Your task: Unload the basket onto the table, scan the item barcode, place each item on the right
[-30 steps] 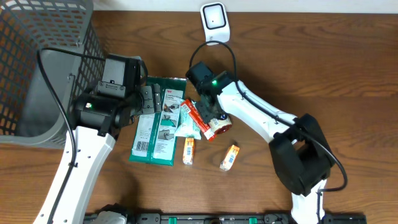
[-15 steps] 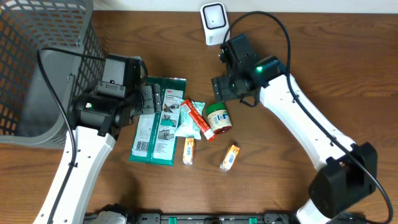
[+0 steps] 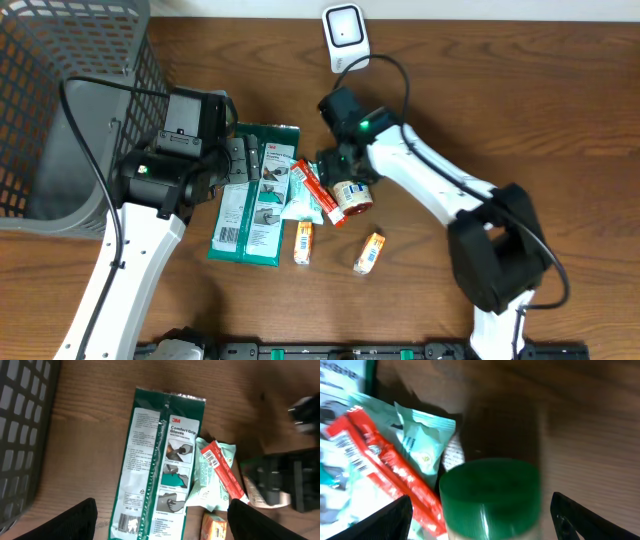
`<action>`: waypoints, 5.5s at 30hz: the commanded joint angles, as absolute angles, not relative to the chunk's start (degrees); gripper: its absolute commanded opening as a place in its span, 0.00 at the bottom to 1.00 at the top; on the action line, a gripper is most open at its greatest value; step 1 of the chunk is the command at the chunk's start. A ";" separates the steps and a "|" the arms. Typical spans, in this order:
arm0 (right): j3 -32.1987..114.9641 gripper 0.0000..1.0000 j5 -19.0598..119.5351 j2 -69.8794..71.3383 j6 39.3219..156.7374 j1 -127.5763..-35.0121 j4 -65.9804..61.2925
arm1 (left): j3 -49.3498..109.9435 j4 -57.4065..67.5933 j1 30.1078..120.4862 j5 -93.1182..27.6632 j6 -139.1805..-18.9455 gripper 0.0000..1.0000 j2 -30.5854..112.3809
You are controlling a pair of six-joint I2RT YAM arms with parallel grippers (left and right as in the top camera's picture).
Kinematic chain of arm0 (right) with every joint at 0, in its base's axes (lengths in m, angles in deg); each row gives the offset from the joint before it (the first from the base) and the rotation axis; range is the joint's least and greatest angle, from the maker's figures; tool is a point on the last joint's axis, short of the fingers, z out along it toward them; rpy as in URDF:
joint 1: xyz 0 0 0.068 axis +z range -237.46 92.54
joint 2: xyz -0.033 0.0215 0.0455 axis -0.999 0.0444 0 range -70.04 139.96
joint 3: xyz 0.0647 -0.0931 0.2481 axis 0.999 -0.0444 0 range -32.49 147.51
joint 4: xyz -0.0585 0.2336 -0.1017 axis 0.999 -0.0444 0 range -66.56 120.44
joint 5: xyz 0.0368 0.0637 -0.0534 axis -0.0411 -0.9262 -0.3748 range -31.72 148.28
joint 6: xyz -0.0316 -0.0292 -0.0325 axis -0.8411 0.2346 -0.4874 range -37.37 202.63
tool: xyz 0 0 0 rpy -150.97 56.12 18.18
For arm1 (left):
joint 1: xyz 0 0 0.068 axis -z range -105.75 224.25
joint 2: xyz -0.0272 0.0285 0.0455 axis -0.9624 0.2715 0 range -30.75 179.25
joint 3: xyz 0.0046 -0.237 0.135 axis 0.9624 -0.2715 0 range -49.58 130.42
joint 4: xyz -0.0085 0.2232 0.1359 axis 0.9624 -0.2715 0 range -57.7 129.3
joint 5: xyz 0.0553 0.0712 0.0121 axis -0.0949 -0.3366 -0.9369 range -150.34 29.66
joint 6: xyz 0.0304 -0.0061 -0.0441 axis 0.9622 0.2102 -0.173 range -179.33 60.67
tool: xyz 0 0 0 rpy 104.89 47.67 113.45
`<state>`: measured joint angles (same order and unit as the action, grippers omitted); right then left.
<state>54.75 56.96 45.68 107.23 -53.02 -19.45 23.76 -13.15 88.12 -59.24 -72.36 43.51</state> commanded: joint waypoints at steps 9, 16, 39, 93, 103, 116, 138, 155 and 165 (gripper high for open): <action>55.91 0.46 59.71 45.20 101.94 -52.61 -18.84 | 24.48 -13.19 87.81 -59.96 -71.58 0.84 43.73; 55.91 0.47 60.02 36.43 95.01 -54.60 -19.18 | 24.48 -13.19 87.81 -59.96 -71.58 0.84 43.73; 33.98 0.31 73.09 33.18 99.71 -55.86 30.28 | 24.48 -13.19 87.81 -59.94 -71.58 0.84 43.73; 44.69 0.84 62.34 17.61 92.02 -56.02 -2.81 | 24.48 -13.19 87.81 -59.96 -71.58 0.84 43.73; 56.63 0.92 58.16 18.51 98.47 -60.10 -27.73 | 24.48 -13.19 87.81 -59.94 -71.58 0.84 43.73; 56.52 0.97 56.24 20.52 102.75 -57.79 -28.36 | 24.48 -13.19 87.81 -59.94 -71.58 0.84 43.73; 56.52 0.98 55.04 39.16 102.42 -56.28 -21.46 | 24.48 -13.19 87.81 -59.96 -71.58 0.84 43.73; 56.50 0.95 61.85 47.10 100.19 -56.21 -15.14 | 24.48 -13.19 87.81 -59.96 -71.58 0.84 43.73; 56.54 0.76 61.90 47.78 100.15 -56.30 -14.25 | 24.48 -13.19 87.81 -59.94 -71.58 0.84 43.73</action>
